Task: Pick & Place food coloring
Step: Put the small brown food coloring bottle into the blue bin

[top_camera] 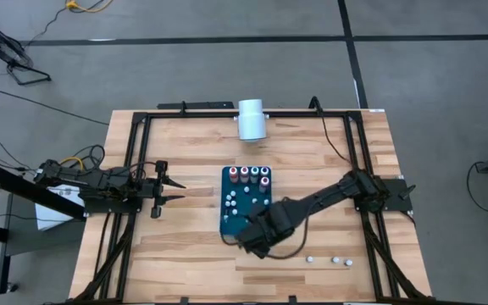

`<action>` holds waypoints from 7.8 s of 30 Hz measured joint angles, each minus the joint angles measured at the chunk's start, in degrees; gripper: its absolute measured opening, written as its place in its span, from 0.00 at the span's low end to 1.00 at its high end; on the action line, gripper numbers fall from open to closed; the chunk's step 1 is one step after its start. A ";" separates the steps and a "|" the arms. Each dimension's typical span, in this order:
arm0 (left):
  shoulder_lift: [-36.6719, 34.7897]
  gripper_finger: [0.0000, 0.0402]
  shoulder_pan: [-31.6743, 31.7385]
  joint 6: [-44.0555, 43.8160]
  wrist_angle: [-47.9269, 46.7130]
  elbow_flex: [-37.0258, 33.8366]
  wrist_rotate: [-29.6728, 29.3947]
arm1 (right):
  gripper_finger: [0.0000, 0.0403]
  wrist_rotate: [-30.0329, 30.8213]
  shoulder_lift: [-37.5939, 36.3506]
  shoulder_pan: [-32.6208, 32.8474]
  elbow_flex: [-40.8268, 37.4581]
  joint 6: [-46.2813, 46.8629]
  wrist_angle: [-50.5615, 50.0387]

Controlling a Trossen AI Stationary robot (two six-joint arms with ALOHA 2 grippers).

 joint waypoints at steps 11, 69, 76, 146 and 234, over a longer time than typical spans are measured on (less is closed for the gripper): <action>0.00 0.31 0.00 -0.02 -0.02 0.00 0.00 | 0.36 -0.48 -0.02 5.90 -0.04 11.55 0.04; 0.00 0.31 -0.01 0.01 -0.02 0.00 0.00 | 0.33 -11.77 -21.96 19.33 -48.17 59.68 28.39; -0.02 0.31 -0.02 -0.05 -0.02 0.00 0.00 | 0.33 -11.59 -22.59 18.98 -55.04 57.84 36.29; -0.02 0.31 -0.02 -0.07 -0.09 0.00 0.02 | 0.30 -9.14 -16.22 16.92 -49.86 48.60 34.17; 0.00 0.31 -0.01 -0.07 -0.04 0.00 0.01 | 0.36 0.10 -11.17 11.46 -41.56 22.71 32.95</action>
